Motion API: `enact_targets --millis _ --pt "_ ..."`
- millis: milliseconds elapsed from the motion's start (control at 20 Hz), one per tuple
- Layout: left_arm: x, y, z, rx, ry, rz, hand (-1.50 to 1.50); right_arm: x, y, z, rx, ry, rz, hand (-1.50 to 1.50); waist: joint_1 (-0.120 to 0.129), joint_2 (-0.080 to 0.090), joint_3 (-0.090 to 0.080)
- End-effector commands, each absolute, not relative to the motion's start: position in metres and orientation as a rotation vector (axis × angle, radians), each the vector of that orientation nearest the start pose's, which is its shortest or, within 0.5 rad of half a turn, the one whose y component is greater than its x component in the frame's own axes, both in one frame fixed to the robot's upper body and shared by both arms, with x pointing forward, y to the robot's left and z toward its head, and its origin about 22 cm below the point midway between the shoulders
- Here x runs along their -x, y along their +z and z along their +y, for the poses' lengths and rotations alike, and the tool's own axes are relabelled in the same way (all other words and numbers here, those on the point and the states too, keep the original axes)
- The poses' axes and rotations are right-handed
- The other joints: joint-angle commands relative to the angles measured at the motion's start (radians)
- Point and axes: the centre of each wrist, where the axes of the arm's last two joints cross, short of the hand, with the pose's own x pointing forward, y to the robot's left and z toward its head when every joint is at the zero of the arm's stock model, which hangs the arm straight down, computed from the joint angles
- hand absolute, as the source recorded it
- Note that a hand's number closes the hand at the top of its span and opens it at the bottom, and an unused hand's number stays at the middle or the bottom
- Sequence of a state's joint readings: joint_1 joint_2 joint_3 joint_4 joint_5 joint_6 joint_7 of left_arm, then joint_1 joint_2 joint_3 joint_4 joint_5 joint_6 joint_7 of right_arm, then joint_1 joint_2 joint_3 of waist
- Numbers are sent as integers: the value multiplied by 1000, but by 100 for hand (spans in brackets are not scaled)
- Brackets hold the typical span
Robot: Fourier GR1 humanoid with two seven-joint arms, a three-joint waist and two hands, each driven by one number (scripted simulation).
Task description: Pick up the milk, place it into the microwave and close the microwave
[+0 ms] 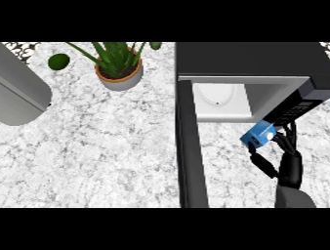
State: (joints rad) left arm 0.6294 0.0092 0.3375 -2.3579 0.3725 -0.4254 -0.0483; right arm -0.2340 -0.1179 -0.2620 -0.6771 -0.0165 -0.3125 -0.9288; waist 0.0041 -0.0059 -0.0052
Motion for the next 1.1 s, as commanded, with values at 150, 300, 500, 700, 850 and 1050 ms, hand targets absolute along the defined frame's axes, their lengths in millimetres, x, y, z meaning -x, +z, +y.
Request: enact_targets --millis 150,300,500,700,850,1050 --pt "-66 112 317 12 14 -1948 -150 -275 -126 -297 564 -52 -1887 150 16 9 7" --pt "-63 114 315 -8 28 -1957 -150 -281 -115 -287 466 -27 -1898 150 7 5 5" --pt "-57 112 321 -30 22 -1960 -150 -245 -133 -315 256 100 -1916 150 15 3 6" --pt "-71 110 314 -11 32 -1974 -150 -250 -127 -322 58 143 -1931 150 6 6 6" --pt "-66 114 320 -10 19 -1951 -150 -256 -123 -309 -21 172 -1939 150 5 5 6" --pt "-52 122 308 -23 44 -1958 -150 -252 -113 -302 -66 176 -1987 150 2 -1 5"
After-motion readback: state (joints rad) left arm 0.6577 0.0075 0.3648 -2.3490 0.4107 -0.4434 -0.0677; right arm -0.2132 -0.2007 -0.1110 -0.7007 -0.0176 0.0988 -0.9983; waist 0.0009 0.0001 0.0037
